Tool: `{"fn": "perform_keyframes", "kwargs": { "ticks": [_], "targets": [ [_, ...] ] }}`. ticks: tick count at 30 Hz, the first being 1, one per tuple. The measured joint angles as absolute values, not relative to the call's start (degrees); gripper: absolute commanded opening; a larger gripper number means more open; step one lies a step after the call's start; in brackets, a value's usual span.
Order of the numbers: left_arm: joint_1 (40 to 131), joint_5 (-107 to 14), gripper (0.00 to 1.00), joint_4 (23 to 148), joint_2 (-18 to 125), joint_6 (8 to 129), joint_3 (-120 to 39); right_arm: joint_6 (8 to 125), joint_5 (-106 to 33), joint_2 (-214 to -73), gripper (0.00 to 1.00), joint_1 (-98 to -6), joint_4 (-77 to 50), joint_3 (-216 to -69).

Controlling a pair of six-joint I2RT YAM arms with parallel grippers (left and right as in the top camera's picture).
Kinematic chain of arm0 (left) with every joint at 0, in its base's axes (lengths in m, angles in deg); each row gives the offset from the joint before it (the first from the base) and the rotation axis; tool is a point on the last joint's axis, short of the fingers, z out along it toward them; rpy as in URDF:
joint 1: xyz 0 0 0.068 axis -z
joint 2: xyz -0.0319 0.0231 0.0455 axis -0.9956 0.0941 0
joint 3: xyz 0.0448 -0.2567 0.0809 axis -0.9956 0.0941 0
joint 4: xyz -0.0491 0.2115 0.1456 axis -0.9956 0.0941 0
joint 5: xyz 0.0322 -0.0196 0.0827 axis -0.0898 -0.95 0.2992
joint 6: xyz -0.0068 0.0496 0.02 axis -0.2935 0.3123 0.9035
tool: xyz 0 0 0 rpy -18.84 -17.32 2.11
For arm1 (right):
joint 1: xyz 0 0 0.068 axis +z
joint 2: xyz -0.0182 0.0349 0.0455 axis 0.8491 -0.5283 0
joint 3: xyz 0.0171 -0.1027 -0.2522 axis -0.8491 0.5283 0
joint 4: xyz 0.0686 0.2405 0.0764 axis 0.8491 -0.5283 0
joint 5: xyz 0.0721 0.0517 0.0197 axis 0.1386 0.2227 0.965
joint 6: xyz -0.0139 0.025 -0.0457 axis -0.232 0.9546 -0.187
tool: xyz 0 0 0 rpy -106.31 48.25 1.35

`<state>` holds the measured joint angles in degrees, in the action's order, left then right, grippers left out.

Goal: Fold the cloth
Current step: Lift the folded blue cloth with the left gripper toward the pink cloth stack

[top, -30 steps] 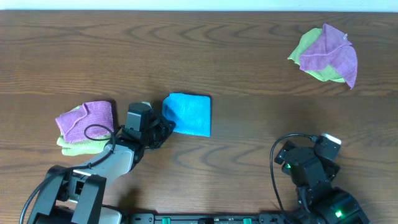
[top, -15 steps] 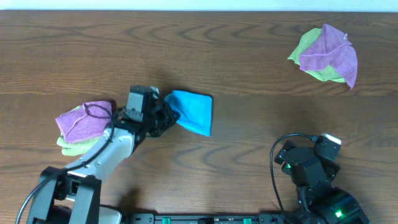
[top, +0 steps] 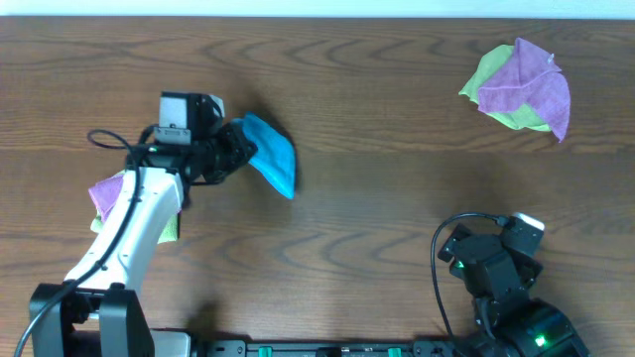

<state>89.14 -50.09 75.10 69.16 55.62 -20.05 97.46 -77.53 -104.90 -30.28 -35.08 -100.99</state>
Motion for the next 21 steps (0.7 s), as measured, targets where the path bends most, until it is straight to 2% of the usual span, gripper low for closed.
{"fn": "perform_keyframes", "kwargs": {
  "ticks": [10, 21],
  "targets": [
    [84.4, -51.2, 0.06, 81.3, 69.2, 60.1, -27.8, 97.5, -77.5, -104.9, 0.99, -30.3, -35.1, -101.0],
    [73.6, -52.2, 0.06, 88.5, 69.2, 65.9, -30.9, 97.5, -77.5, -104.9, 0.99, -30.3, -35.1, -101.0]
  ]
}}
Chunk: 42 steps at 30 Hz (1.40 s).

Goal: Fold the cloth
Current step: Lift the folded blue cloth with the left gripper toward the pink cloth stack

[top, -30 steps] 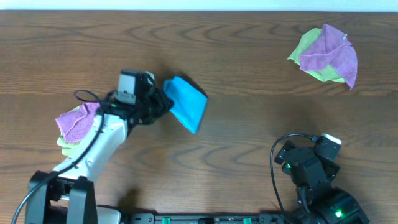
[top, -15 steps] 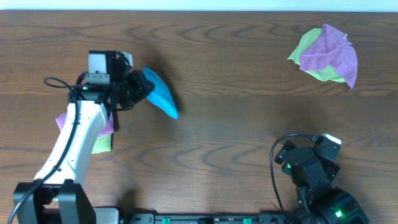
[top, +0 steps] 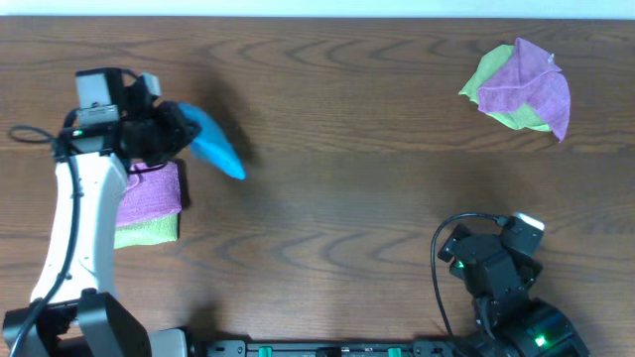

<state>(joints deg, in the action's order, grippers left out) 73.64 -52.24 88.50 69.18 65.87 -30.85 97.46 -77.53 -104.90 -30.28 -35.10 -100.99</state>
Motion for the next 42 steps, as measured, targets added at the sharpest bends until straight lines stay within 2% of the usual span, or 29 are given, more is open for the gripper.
{"fn": "perform_keyframes", "kwargs": {
  "ticks": [15, 28, 42],
  "targets": [
    [63.0, -57.4, 0.06, 90.1, 69.2, 69.1, -30.9, 97.5, -77.5, -104.9, 0.99, -30.3, -35.1, -101.0],
    [59.1, -60.7, 0.06, 90.3, 69.2, 69.5, -31.9, 97.5, -77.5, -104.9, 0.99, -30.3, -35.1, -101.0],
    [56.5, -60.3, 0.06, 96.7, 69.2, 74.1, -32.0, 97.5, -77.5, -104.9, 0.99, -30.3, -35.1, -101.0]
  ]
}}
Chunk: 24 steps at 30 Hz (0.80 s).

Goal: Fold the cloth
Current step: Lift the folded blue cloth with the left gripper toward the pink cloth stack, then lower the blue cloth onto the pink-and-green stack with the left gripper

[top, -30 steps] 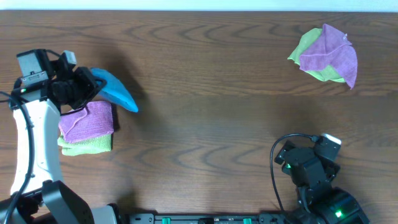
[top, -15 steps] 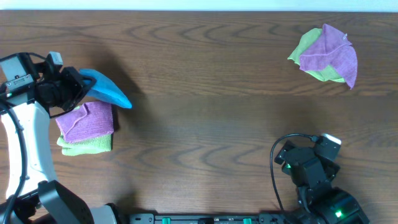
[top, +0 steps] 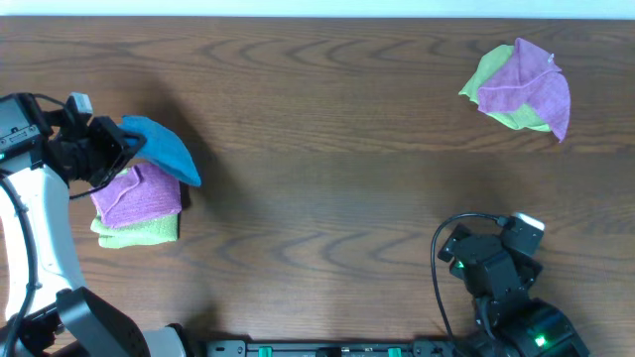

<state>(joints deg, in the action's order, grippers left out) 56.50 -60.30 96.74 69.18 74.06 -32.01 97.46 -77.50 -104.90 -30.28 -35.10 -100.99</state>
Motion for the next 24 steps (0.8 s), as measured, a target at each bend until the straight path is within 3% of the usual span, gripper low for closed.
{"fn": "perform_keyframes", "kwargs": {
  "ticks": [24],
  "targets": [
    [47.6, -53.8, 0.06, 110.5, 69.2, 81.8, -32.1, 97.5, -77.5, -104.9, 0.99, -30.3, -35.1, -101.0]
  ]
}}
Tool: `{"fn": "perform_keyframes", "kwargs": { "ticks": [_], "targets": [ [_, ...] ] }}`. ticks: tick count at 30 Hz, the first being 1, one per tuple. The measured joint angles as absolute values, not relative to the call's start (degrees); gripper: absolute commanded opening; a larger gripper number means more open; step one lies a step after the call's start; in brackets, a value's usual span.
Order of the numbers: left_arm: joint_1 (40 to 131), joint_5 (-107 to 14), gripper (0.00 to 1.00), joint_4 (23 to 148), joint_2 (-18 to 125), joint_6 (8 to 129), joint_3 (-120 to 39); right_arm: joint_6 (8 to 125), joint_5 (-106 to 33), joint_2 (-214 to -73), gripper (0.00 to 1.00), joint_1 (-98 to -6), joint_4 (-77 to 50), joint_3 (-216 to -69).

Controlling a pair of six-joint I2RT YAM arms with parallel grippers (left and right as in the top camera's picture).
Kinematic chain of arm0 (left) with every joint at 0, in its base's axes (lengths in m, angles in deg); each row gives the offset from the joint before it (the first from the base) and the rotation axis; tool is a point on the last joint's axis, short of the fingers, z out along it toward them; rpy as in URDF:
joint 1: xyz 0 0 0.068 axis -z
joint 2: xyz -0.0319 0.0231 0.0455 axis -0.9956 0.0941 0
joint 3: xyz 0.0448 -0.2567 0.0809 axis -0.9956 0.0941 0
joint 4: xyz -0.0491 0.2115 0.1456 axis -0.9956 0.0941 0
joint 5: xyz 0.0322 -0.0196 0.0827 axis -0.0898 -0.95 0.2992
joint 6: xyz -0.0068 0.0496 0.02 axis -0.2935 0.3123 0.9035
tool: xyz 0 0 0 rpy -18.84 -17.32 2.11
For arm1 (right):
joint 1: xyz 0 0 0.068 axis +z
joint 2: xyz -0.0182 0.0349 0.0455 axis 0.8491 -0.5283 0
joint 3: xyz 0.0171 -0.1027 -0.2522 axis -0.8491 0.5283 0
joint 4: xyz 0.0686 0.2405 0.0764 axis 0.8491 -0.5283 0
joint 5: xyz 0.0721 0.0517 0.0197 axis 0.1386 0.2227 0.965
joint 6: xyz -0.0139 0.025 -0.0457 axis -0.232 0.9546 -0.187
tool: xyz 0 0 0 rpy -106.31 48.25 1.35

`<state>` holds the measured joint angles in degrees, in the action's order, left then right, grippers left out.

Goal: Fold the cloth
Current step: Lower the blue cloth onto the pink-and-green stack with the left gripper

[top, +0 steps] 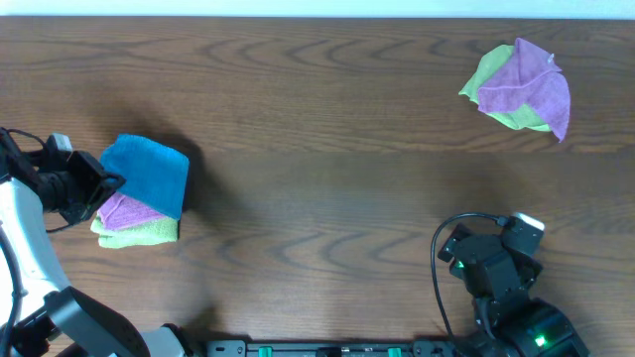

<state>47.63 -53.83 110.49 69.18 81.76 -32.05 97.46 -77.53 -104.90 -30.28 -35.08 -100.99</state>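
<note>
A folded blue cloth (pixel 147 171) lies flat on top of a stack at the table's left side, over a folded purple cloth (pixel 121 212) and a folded green cloth (pixel 149 232). My left gripper (pixel 107 184) is at the blue cloth's left edge, its fingers overlapping that edge and seemingly shut on it. My right gripper (pixel 516 236) is tucked back at the front right, far from any cloth and holding nothing.
A crumpled purple cloth (pixel 534 84) lies over a crumpled green cloth (pixel 488 74) at the back right. The brown wooden table (pixel 327 198) stretches between the stack and that pile. The right arm's base and cable sit at the front edge.
The blue cloth hung bunched from my left gripper just above the stack. It now lies spread flat on top of the purple cloth. The gripper has moved down and slightly left.
My left gripper held the blue cloth in the air right of the stack, with its arm covering the stack. It then held the cloth further left, then beside the stack's top. Now the cloth rests on the stack. The right arm stayed still.
</note>
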Motion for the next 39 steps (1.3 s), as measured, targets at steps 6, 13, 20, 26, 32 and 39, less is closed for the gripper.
{"fn": "perform_keyframes", "kwargs": {
  "ticks": [6, 13, 20, 26, 32, 39],
  "targets": [
    [47.6, -51.4, 0.06, 110.9, 69.2, 82.6, -32.1, 97.5, -77.5, -104.9, 0.99, -30.3, -35.1, -101.0],
    [47.3, -48.8, 0.06, 111.3, 69.2, 82.6, -32.1, 97.5, -77.5, -104.9, 0.99, -30.3, -35.1, -101.0],
    [44.0, -47.8, 0.09, 112.0, 69.2, 82.6, -32.1, 97.5, -77.5, -104.9, 0.99, -30.3, -35.1, -101.0],
    [42.5, -47.3, 0.47, 112.2, 69.2, 83.0, -32.1, 97.5, -77.5, -104.9, 0.99, -30.3, -35.1, -101.0],
    [42.5, -46.9, 0.9, 112.3, 69.2, 83.2, -32.1, 97.5, -77.5, -104.9, 0.99, -30.3, -35.1, -101.0],
    [42.4, -47.5, 0.95, 112.3, 69.2, 82.8, -32.1, 97.5, -77.5, -104.9, 0.99, -30.3, -35.1, -101.0]
  ]
}}
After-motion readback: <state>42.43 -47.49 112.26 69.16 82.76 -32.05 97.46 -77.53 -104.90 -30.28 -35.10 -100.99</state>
